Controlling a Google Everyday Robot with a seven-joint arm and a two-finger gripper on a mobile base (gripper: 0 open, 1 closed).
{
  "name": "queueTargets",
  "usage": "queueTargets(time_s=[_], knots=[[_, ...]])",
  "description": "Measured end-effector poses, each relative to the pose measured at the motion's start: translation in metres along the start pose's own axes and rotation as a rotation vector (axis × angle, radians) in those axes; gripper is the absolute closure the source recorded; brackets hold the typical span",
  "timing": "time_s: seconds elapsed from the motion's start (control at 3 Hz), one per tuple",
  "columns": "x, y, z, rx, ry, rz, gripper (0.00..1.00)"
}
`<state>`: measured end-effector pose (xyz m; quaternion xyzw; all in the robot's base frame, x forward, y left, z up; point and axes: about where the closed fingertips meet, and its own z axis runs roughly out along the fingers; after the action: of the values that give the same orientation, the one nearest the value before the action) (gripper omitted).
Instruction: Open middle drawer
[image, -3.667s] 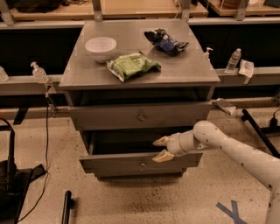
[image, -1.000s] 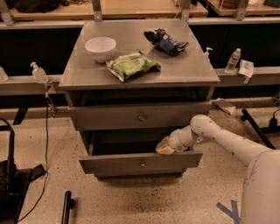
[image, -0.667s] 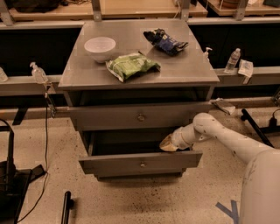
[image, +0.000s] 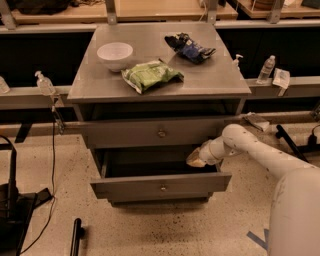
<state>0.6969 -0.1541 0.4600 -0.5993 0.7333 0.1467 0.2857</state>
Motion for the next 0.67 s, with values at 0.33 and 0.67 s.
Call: queueTargets(time_s=[0.33, 0.67], knots=[[0.0034, 0.0015, 0.0034, -0.005, 0.009, -0.001, 1.00], [0.0048, 0.0076, 0.0086, -0.021, 0.016, -0.003, 1.00]])
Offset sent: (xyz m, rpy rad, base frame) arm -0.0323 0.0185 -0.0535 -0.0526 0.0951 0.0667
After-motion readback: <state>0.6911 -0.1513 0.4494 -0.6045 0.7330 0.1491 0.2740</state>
